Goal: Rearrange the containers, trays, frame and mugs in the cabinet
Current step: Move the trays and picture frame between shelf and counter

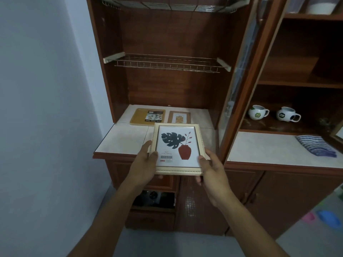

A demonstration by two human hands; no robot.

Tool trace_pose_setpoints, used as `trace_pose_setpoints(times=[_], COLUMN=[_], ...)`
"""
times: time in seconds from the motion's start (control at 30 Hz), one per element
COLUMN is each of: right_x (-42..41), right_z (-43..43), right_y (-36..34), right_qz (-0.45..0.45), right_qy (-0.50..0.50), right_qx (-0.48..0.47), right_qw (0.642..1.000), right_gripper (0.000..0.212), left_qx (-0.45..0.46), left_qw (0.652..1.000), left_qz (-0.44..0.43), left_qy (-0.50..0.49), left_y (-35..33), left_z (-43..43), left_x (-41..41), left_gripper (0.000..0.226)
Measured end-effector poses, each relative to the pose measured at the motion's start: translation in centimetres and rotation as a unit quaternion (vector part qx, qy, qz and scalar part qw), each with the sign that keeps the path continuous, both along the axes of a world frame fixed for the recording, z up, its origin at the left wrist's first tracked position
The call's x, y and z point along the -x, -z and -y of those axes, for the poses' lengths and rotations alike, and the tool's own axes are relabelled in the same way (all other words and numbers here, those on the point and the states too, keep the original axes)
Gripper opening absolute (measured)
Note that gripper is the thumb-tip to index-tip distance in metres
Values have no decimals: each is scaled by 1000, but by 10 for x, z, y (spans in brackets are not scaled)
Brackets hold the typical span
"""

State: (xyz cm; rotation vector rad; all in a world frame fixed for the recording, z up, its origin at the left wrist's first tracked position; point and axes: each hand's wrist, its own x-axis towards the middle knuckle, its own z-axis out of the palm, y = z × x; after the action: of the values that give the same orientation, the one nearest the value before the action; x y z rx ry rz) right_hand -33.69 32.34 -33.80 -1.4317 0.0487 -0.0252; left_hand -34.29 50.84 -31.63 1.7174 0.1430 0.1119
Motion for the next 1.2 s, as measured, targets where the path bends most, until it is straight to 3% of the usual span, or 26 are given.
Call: trace_pose_setpoints(times=[0.23, 0.7, 0.97, 1.2], right_x=[-32, -84, -124, -158], right_z=[-29, -68, -64, -61], right_y=[11, 41, 57, 68], right_qz=[4, -12, -29, -45], right_qy=[9, 29, 19, 6], right_qx=[17, 30, 64, 100], right_qw=[1000, 999, 997, 994], right_gripper=[32, 29, 29, 25], left_qx=[-14, -2, -100, -126], left_qw=[1000, 998, 993, 988], left_qz=[9, -54, -60, -84], left_qy=[22, 41, 24, 18], left_y=[11, 37, 61, 79], left_z=[-31, -76, -73, -70], left_x=[-41, -105, -147, -180], left_gripper=[38, 42, 42, 44])
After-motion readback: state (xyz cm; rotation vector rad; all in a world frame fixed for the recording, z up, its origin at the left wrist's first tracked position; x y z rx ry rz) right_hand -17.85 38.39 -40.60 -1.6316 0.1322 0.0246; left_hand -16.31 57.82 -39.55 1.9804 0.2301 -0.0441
